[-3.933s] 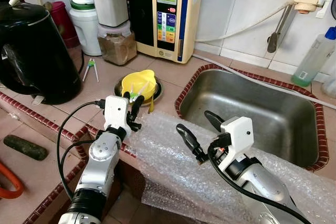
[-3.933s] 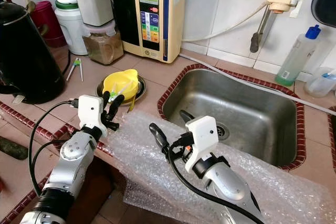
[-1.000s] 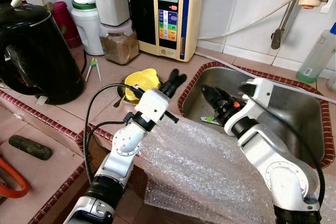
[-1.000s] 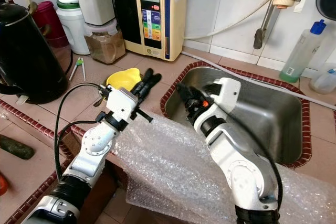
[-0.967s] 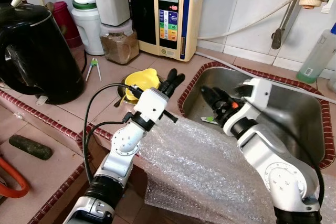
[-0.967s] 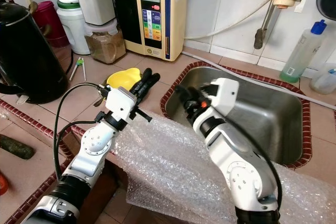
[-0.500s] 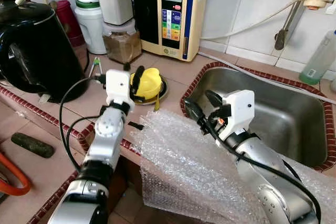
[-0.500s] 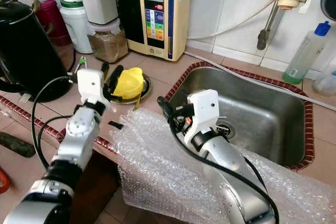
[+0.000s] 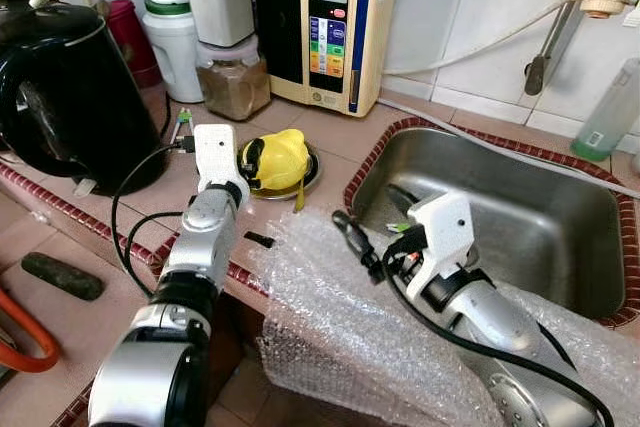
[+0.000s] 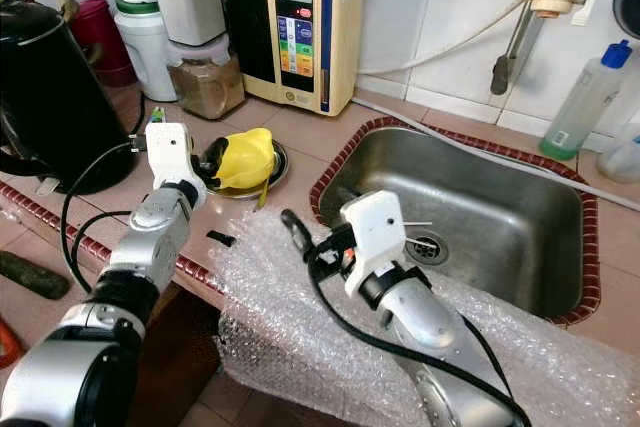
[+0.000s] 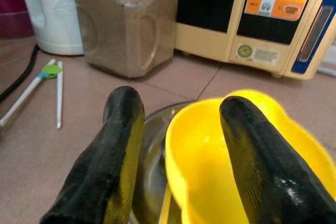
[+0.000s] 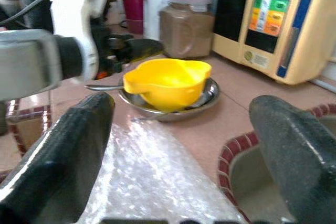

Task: Kitchen organization

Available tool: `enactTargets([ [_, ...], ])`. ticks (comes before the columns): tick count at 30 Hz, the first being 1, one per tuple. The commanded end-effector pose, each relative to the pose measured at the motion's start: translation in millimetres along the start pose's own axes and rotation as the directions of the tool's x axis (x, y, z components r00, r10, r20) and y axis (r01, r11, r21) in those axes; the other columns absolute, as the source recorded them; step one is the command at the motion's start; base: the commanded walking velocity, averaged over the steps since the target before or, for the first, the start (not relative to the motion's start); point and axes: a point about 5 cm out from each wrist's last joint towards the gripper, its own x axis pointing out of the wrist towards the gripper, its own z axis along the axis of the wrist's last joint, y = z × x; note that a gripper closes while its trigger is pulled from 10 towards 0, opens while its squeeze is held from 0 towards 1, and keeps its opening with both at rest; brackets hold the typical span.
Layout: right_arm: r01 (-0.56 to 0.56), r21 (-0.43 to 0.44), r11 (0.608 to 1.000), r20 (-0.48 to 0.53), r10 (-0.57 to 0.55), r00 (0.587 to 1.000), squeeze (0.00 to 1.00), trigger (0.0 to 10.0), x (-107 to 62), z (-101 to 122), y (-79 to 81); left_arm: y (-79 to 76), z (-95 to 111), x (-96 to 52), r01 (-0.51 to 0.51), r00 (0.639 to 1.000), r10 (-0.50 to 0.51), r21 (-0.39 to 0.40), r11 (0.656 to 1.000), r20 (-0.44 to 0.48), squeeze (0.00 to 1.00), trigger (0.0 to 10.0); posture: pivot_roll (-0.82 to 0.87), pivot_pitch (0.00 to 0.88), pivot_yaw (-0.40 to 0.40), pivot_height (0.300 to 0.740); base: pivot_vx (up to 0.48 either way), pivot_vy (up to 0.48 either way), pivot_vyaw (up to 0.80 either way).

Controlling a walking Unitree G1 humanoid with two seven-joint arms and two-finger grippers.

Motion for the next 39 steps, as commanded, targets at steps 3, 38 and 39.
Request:
enactTargets([
  [3, -0.032, -0.028, 0.999, 0.009, 0.032, 0.999, 1.00, 10.0, -2.5, 3, 5.0, 5.4, -3, 4.4, -0.030, 0.994, 0.025, -0.044, 0.999, -0.105, 1.00, 10.0, -0.14, 0.000, 0.053, 0.740, 0.000, 0.000, 0.00],
  [38, -0.058, -0.069, 0.996, -0.033, 0.055, 0.998, 0.00, 10.0, -0.9, -4, 2.9, 12.4, -21, 1.6, 0.102, 0.956, -0.082, 0.058, 0.993, -0.281, 0.00, 0.0, -0.12, 0.000, 0.063, 0.740, 0.000, 0.000, 0.00],
  [39, -0.057, -0.070, 0.996, -0.034, 0.055, 0.998, 0.00, 10.0, -0.8, -4, 2.6, 12.8, -21, 1.6, 0.101, 0.957, -0.080, 0.060, 0.993, -0.279, 0.00, 0.0, -0.12, 0.000, 0.063, 0.740, 0.000, 0.000, 0.00],
])
